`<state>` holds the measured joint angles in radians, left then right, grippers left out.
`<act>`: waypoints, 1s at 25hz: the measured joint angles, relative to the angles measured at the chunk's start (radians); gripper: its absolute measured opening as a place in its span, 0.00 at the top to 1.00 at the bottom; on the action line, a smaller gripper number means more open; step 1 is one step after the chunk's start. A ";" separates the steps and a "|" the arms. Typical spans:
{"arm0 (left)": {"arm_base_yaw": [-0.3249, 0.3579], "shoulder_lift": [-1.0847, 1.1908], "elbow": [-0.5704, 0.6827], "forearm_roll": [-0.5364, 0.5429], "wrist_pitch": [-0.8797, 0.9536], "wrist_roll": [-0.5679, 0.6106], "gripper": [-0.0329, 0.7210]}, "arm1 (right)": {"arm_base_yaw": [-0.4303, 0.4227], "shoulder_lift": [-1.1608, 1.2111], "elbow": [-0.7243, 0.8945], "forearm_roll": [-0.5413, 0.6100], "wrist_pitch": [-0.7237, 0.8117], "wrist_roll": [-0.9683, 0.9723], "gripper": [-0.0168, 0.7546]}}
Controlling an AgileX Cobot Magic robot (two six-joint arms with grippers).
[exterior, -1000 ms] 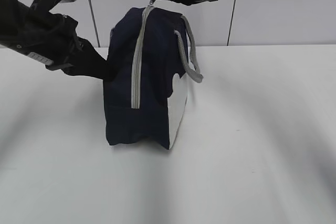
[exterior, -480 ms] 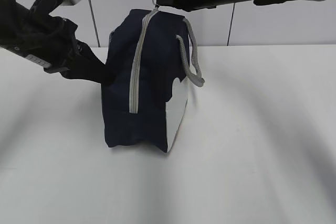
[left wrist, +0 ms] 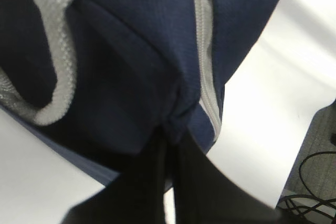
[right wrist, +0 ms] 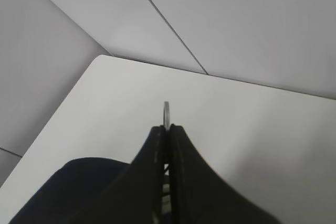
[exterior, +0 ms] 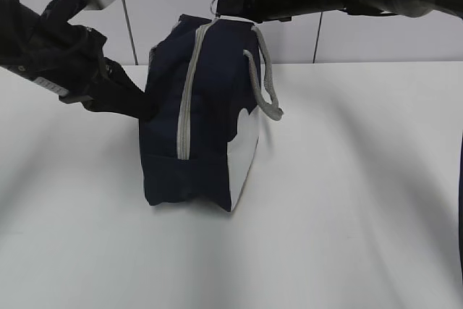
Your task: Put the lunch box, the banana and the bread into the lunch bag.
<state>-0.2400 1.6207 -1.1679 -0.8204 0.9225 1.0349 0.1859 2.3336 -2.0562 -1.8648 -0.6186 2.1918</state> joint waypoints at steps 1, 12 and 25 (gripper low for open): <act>0.000 0.000 0.000 0.000 0.001 0.000 0.95 | -0.012 0.018 -0.032 0.000 -0.033 0.014 1.00; 0.000 0.000 0.000 0.000 0.009 0.012 0.95 | -0.101 0.262 -0.367 -0.012 -0.286 0.136 1.00; 0.000 0.000 -0.013 -0.008 0.034 0.001 0.95 | -0.104 0.343 -0.485 -0.015 -0.358 0.157 1.00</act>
<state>-0.2400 1.6207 -1.1808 -0.8284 0.9569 1.0363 0.0823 2.6766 -2.5416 -1.8802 -0.9763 2.3489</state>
